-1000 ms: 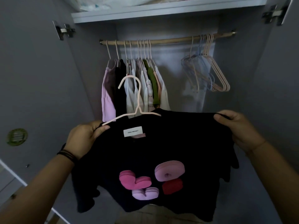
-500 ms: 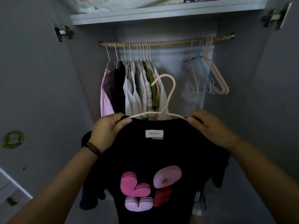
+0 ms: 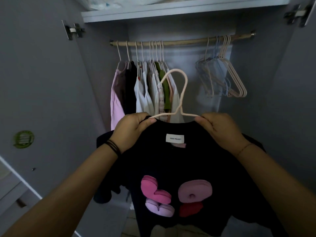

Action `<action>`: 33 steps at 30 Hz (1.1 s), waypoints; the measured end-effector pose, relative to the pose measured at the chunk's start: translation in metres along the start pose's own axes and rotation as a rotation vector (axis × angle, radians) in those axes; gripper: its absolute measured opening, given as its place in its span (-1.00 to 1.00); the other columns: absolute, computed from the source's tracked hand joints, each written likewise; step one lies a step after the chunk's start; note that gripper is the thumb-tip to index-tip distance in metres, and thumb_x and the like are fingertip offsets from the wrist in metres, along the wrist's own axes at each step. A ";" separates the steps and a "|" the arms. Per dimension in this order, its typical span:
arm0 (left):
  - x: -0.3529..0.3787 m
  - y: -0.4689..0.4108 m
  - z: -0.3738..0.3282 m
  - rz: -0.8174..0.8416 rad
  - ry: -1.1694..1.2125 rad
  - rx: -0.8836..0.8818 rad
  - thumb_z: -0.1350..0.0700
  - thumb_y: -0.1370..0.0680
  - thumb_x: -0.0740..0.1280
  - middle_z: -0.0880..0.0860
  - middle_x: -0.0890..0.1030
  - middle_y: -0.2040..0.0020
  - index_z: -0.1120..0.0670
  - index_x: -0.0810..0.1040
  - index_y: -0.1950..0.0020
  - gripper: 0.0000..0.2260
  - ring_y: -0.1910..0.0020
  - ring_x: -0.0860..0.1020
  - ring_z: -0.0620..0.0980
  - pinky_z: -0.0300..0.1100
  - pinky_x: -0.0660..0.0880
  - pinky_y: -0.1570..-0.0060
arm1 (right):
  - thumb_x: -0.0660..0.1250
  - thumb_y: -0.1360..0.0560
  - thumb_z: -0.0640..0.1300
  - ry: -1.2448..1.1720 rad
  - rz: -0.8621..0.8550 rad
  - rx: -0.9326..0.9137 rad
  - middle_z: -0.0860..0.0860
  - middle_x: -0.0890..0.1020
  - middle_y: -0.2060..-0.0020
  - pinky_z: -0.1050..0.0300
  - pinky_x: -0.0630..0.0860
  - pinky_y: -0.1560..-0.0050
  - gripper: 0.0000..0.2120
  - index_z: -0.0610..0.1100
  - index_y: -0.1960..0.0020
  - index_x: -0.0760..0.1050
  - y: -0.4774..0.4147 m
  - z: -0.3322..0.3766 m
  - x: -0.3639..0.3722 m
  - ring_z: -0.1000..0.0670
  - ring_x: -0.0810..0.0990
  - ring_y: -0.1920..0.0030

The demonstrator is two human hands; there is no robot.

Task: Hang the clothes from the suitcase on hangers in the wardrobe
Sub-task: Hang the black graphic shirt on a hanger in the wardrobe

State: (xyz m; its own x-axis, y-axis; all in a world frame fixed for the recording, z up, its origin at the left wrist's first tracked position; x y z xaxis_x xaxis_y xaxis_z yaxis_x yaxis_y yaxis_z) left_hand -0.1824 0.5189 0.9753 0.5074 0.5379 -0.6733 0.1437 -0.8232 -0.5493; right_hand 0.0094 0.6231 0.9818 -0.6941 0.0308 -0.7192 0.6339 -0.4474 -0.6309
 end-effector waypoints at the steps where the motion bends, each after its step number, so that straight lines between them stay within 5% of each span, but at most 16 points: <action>1: -0.002 0.001 0.001 -0.020 0.016 -0.004 -0.07 -0.55 0.23 -0.06 0.49 0.39 -0.01 0.47 0.27 -0.76 0.36 0.47 -0.10 -0.14 0.42 0.28 | 0.10 -0.51 0.12 0.003 0.018 -0.008 0.11 0.36 0.48 0.06 0.32 0.31 -0.67 0.00 0.36 0.31 0.000 -0.002 0.000 0.00 0.42 0.37; 6: -0.014 0.006 0.016 -0.113 0.028 -0.046 -0.08 -0.53 0.21 -0.25 0.57 0.30 -0.09 0.52 0.20 -0.83 0.28 0.53 -0.23 -0.31 0.43 0.22 | -0.02 -0.54 0.21 0.037 0.085 0.078 0.01 0.56 0.35 -0.05 0.46 0.25 -0.62 0.03 0.28 0.38 0.018 -0.033 -0.003 -0.11 0.56 0.27; 9: -0.012 0.008 0.023 -0.109 0.037 -0.065 -0.08 -0.54 0.22 -0.27 0.58 0.27 -0.07 0.55 0.18 -0.82 0.26 0.54 -0.25 -0.35 0.43 0.21 | 0.03 -0.52 0.25 -0.038 0.205 0.126 0.09 0.49 0.39 0.04 0.43 0.24 -0.64 0.08 0.34 0.32 0.027 -0.042 0.005 0.11 0.52 0.32; 14: 0.006 0.014 0.044 0.010 0.192 -0.164 0.05 -0.54 0.33 -0.21 0.56 0.35 0.04 0.56 0.21 -0.85 0.33 0.49 -0.29 -0.40 0.40 0.26 | 0.20 -0.37 0.28 -0.329 0.278 0.327 0.07 0.43 0.46 0.25 0.35 0.36 -0.45 -0.24 0.33 0.44 0.062 -0.039 0.002 0.22 0.39 0.42; 17: 0.035 0.025 0.058 0.048 0.071 -0.221 -0.04 -0.49 0.37 -0.13 0.53 0.14 0.02 0.55 0.07 -0.85 0.13 0.43 -0.23 -0.34 0.30 0.09 | 0.23 -0.12 0.58 -0.426 0.249 0.541 0.06 0.49 0.46 0.27 0.34 0.42 -0.14 -0.28 0.28 0.51 0.101 -0.035 -0.006 0.17 0.42 0.44; 20: 0.058 0.042 0.059 -0.086 0.039 -0.256 -0.22 -0.46 0.35 -0.03 0.44 -0.12 0.06 0.48 -0.19 -0.55 -0.12 0.35 -0.11 -0.31 0.25 -0.10 | 0.25 0.01 0.62 -0.444 0.278 0.740 -0.09 0.55 0.41 0.23 0.31 0.44 -0.01 -0.33 0.18 0.52 0.137 -0.044 -0.006 0.07 0.47 0.40; 25: 0.108 0.068 -0.003 -0.218 0.446 -0.289 -0.18 -0.50 0.25 -0.11 0.50 0.02 -0.07 0.51 0.03 -0.78 -0.03 0.52 -0.10 -0.06 0.49 -0.08 | 0.21 0.01 0.64 -0.441 0.290 0.934 -0.11 0.47 0.47 0.28 0.30 0.45 0.04 -0.39 0.21 0.43 0.187 -0.034 -0.013 0.00 0.46 0.47; 27: 0.137 0.082 -0.026 -0.177 0.542 -0.307 -0.23 -0.48 0.24 -0.17 0.48 0.00 -0.08 0.52 0.02 -0.74 -0.05 0.51 -0.12 -0.09 0.48 -0.10 | 0.16 -0.11 0.59 -0.425 0.268 0.987 -0.29 0.59 0.27 0.14 0.41 0.32 0.02 -0.41 0.09 0.47 0.206 -0.033 -0.016 -0.20 0.61 0.27; 29: 0.171 0.093 -0.046 -0.035 0.685 -0.386 -0.40 -0.40 0.22 -0.11 0.49 -0.04 -0.09 0.49 -0.02 -0.57 -0.08 0.51 -0.11 -0.09 0.46 -0.15 | 0.14 -0.07 0.64 -0.423 0.224 1.037 -0.34 0.57 0.06 0.03 0.48 0.22 0.10 -0.39 -0.01 0.49 0.220 -0.033 -0.021 -0.29 0.56 0.04; 31: 0.200 0.095 -0.070 0.134 0.742 -0.390 -0.44 -0.39 0.18 -0.12 0.48 -0.12 -0.10 0.48 -0.12 -0.48 -0.15 0.45 -0.20 -0.19 0.39 -0.24 | 0.14 -0.07 0.64 -0.437 0.154 1.074 -0.31 0.60 0.07 0.01 0.52 0.16 0.07 -0.35 0.00 0.53 0.226 -0.030 -0.022 -0.27 0.57 0.02; 33: 0.210 0.086 -0.095 0.218 0.725 -0.314 -0.41 -0.41 0.17 -0.20 0.48 -0.07 -0.03 0.51 -0.14 -0.46 -0.11 0.39 -0.34 -0.40 0.32 -0.20 | 0.15 -0.31 0.45 -0.439 0.082 1.075 -0.25 0.65 0.13 0.11 0.47 0.20 -0.19 -0.31 0.04 0.58 0.226 -0.028 -0.021 -0.23 0.62 0.05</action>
State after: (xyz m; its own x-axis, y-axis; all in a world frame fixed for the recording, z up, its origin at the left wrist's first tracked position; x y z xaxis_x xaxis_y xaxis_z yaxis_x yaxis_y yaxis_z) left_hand 0.0171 0.5434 0.8334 0.9591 0.1978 -0.2026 0.1556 -0.9660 -0.2065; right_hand 0.1765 0.5468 0.8461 -0.8563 -0.2516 -0.4511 0.2127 -0.9676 0.1360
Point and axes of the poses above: each hand's wrist, its own y-axis away from the middle knuckle, its own x-axis out of the palm, z = x × y, the point moved 9 cm from there along -y, towards the middle knuckle
